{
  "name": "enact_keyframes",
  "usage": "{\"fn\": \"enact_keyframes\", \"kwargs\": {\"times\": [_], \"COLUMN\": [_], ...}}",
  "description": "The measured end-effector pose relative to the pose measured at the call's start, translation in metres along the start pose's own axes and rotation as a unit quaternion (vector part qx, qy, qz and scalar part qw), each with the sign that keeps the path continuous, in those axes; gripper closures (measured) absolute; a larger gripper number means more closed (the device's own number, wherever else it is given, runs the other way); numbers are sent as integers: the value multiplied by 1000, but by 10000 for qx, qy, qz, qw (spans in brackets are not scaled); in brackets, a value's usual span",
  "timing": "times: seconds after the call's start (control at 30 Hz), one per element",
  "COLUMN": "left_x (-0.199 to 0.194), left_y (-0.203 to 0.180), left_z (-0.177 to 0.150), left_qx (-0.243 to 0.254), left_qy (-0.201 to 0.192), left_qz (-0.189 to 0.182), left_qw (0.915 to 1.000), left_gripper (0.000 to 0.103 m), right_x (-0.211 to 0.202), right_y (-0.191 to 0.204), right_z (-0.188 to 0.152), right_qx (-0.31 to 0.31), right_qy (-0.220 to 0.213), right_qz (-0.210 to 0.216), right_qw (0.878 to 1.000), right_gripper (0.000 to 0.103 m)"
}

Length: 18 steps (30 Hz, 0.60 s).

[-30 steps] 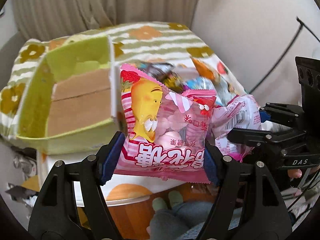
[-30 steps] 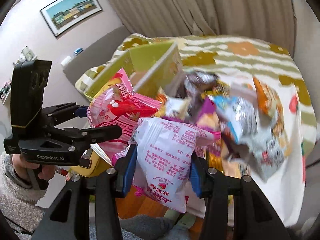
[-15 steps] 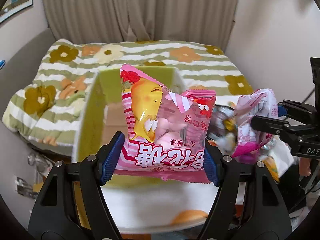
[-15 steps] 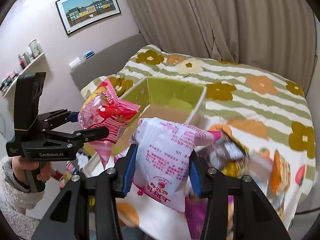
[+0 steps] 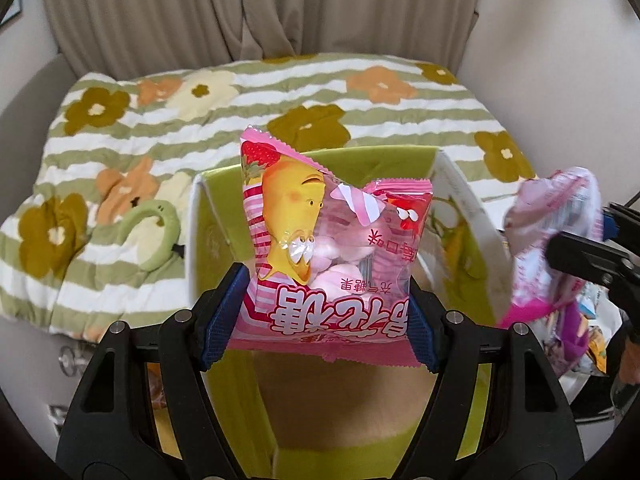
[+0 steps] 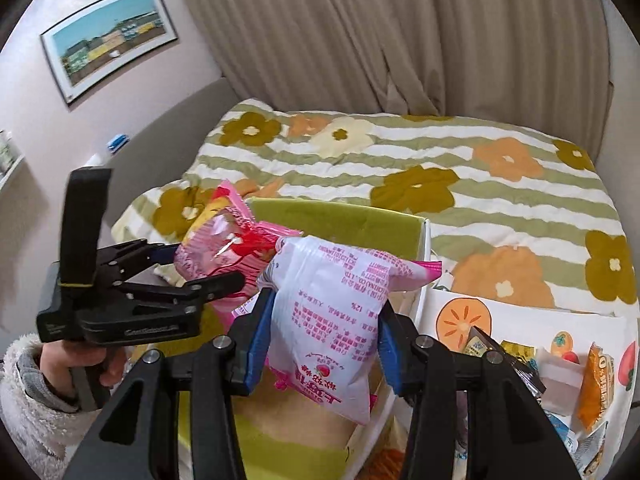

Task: Organize snacks
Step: 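Carry both bags over the box and release them inside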

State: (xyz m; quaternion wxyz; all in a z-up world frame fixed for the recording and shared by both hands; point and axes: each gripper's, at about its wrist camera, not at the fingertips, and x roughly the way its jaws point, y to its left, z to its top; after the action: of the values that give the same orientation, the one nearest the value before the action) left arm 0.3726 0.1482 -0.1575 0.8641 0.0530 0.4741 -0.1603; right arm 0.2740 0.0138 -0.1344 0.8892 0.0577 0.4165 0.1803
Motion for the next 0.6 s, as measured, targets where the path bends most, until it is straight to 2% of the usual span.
{"fn": "enact_keyframes", "kwargs": {"times": [0.13,0.17,0.2,0.27,0.4,0.6], "left_x": [32,38,42,44,37,8], "left_y": [4,4,4,6,17,26], "left_z": [7,8,8,6,0,-22], "left_qx": [135,192,221,219,-4,-424], "left_qy": [184,214,224,138,169,118], "left_qz": [117,209,271,309,413,507], "left_qw": [9997,9994,9991,9992,9990,9977], "left_gripper": [31,23,8,1,1,1], "right_x": [15,19,23,28,39,53], "right_y": [-4,-6,-7,-8,-8,-8], "right_z": [7,8,9,9,10,16], "right_qx": [35,41,45,32,-102,-216], "right_qy": [99,135,173,238,373,497], "right_qz": [-199,-260,-309,-373,-371,-143], "right_qw": [9997,9996,9994,9990,9986,9984], "right_gripper": [60,60,60,60,60,60]}}
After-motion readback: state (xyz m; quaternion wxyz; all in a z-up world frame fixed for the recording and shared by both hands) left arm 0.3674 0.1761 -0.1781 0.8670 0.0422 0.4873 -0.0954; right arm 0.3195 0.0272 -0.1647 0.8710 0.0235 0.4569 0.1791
